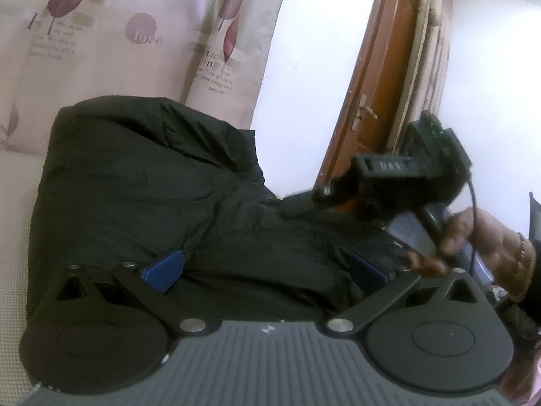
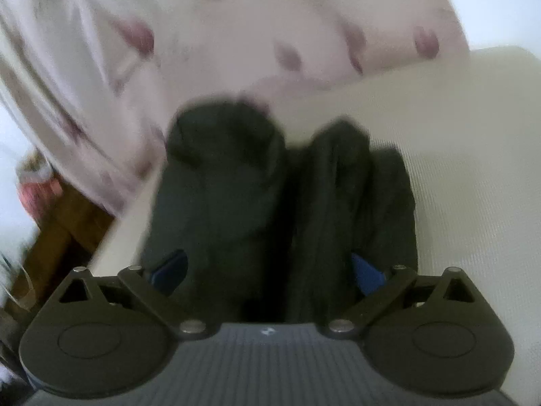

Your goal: Fold large clothes

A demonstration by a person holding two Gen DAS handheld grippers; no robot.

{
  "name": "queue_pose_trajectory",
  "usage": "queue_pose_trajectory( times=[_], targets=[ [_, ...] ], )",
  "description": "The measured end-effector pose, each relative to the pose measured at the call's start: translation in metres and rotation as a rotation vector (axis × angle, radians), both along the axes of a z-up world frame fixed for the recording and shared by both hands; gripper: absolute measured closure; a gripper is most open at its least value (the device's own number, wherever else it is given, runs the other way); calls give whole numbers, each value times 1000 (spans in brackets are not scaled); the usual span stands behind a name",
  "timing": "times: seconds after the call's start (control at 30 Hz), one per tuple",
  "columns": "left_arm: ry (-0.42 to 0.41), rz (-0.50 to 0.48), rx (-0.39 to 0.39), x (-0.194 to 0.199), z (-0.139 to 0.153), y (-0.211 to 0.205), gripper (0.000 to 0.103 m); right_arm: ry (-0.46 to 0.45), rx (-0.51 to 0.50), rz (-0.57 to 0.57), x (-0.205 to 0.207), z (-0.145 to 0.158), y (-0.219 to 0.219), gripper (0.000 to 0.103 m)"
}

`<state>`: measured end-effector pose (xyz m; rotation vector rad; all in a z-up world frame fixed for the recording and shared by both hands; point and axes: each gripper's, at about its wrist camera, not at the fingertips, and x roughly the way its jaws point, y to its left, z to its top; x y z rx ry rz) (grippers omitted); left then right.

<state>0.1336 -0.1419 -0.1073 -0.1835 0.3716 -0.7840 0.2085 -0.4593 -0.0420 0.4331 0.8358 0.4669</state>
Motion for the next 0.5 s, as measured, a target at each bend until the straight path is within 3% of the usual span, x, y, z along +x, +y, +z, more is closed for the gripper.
queue_pose_trajectory(
  times=[0.1, 0.13, 0.17, 0.2, 0.23, 0.33, 0.4, 0.5],
  targets=[
    [19, 10, 23, 2, 2, -3, 0, -52, -44, 39, -4, 1, 19, 1],
    [25, 17, 36, 2, 4, -4, 0, -76, -61, 51, -5, 2, 25, 7],
    [29, 24, 48, 3, 5, -5, 0, -112, -84, 70, -6, 5, 33, 16],
    [36, 33, 60, 3, 6, -6, 0, -147, -122, 88, -7, 9, 41, 42],
    [45, 38, 69, 5, 7, -6, 0, -173, -161, 97, -8, 11, 46, 51],
    [73, 35, 84, 8, 13, -9, 0, -244, -230, 113, -11, 11, 50, 62],
    [83, 42, 111, 8, 16, -15, 0, -280, -254, 95, -13, 7, 43, 64],
    [80, 41, 165, 6, 21, -26, 0, -238, -172, 17, -12, -10, 18, 65]
  ],
)
